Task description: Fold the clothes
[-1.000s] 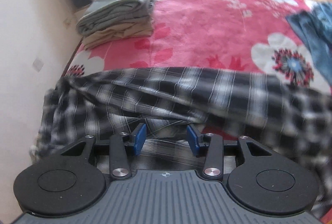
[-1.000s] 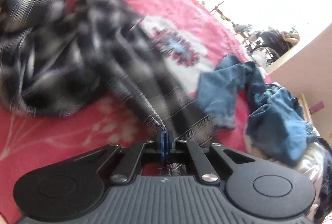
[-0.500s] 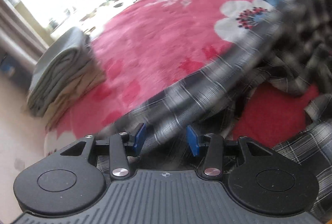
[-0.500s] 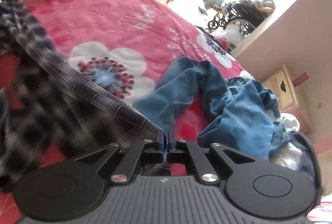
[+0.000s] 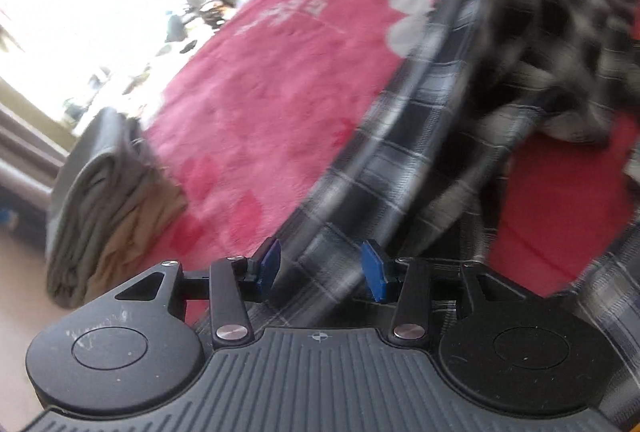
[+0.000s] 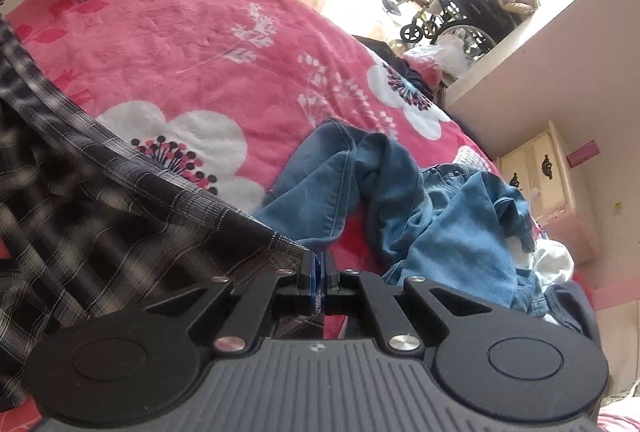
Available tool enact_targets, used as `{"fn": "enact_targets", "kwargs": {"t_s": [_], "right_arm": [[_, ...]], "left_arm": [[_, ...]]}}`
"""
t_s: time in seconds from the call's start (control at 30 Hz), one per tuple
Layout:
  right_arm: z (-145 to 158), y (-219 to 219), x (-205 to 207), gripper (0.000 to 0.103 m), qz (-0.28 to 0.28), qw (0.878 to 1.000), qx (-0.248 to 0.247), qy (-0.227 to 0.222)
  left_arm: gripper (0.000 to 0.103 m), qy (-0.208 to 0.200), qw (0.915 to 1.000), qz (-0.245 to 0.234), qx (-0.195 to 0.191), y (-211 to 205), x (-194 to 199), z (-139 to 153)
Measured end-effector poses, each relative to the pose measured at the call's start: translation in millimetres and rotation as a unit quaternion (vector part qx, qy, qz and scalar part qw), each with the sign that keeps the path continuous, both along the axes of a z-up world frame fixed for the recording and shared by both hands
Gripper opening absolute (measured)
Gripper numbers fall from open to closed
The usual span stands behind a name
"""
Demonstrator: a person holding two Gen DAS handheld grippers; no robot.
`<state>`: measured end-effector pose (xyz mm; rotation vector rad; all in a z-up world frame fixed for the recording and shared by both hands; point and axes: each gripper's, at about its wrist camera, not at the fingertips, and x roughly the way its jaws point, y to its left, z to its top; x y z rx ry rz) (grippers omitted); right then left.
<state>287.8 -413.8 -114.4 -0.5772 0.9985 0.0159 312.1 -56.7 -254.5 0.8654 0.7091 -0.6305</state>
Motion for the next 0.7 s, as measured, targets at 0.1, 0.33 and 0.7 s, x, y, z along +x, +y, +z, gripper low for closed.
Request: {"fn": "enact_targets", "kwargs": {"t_s": [0.1, 0.33, 0.7], "right_arm": [[5, -8, 13, 0.000, -0.016, 1.000, -0.003, -0.010], [1, -10, 30, 0.000, -0.023, 0.998, 0.060, 0.005], [-74, 121, -1, 0.029, 0.239, 0.969, 0.027, 0.052]], "left_arm": [[0.051, 0.008, 0.9999, -0.006, 0.003, 4, 1, 0], [0.051, 0.015, 0.9996, -0.002, 0.023, 13, 2, -12], [0.049, 0.000, 0.9970, -0.002, 0.077, 33, 7, -16]]}}
